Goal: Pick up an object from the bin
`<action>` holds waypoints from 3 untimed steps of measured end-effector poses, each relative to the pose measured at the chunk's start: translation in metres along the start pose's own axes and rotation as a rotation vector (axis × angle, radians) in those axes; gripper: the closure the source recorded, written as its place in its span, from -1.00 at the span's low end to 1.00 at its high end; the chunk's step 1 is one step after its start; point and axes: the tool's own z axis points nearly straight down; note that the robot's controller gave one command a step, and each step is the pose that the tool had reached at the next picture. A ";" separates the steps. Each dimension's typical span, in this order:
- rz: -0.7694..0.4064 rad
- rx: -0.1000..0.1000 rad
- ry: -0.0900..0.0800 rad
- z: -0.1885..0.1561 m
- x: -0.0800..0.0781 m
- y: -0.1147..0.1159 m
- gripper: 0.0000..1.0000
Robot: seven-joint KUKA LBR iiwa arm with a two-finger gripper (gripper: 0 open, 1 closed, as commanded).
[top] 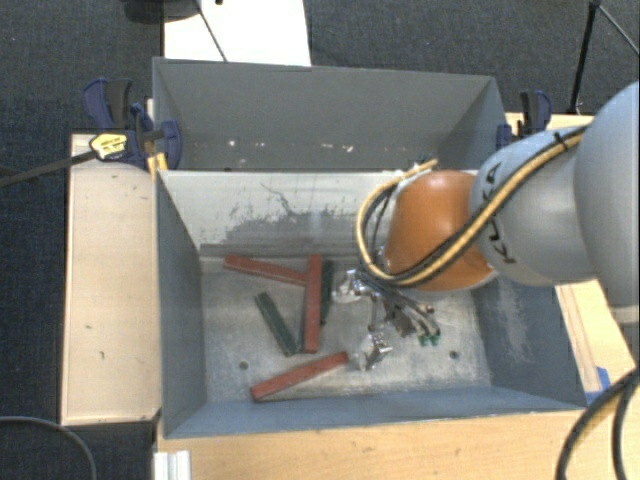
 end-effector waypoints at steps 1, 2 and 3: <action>0.032 -0.004 0.020 0.001 0.018 0.010 -1.00; -0.094 -0.006 0.004 0.008 0.008 0.063 1.00; -0.094 -0.006 0.004 0.008 0.008 0.063 1.00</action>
Offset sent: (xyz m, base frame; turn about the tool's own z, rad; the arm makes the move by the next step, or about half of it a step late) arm -0.0258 0.0571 -0.0130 -0.0939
